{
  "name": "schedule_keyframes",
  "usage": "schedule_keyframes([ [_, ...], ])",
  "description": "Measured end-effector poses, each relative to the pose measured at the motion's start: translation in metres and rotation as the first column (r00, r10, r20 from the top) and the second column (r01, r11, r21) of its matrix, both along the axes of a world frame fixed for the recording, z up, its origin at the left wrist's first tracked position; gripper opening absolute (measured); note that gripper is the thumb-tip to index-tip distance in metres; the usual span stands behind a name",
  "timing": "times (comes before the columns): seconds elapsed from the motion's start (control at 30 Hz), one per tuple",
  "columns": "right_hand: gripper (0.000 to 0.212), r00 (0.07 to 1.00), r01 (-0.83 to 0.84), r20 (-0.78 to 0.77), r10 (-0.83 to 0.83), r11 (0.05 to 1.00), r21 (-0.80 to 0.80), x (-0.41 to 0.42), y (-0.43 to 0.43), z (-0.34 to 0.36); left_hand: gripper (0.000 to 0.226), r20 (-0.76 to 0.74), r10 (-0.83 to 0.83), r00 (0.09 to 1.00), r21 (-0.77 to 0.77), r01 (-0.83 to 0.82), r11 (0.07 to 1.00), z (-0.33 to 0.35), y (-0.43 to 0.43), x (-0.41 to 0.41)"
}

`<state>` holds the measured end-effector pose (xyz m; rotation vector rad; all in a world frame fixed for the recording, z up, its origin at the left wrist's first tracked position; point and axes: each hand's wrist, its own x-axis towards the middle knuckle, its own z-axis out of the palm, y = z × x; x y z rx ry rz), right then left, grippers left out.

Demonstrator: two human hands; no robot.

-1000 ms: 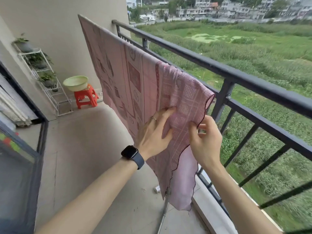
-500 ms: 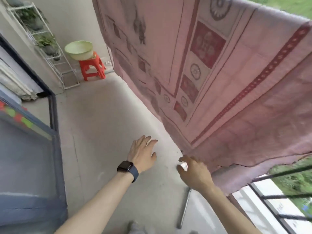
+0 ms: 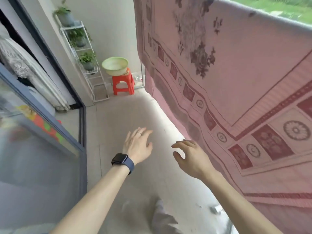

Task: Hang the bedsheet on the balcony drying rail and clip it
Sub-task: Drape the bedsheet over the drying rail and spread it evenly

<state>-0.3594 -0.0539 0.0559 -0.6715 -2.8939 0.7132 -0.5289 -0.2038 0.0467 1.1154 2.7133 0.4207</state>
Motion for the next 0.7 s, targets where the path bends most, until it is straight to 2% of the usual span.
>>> schedule_keyframes([
  [0.2, 0.032, 0.996, -0.018, -0.087, 0.021, 0.999, 0.042, -0.072, 0.137, 0.052, 0.054, -0.071, 0.026, 0.997, 0.032, -0.024, 0.999, 0.056, 0.130, -0.077],
  [0.33, 0.033, 0.990, -0.016, -0.140, 0.027, 0.997, 0.076, -0.101, 0.227, 0.092, 0.053, -0.150, 0.006, 0.989, 0.053, 0.002, 0.999, 0.104, 0.214, -0.101],
  [0.7, 0.024, 0.963, 0.059, -0.267, 0.022, 0.955, 0.291, -0.191, 0.439, 0.208, 0.051, -0.347, -0.019, 0.938, 0.162, 0.080, 0.983, 0.202, 0.435, -0.208],
])
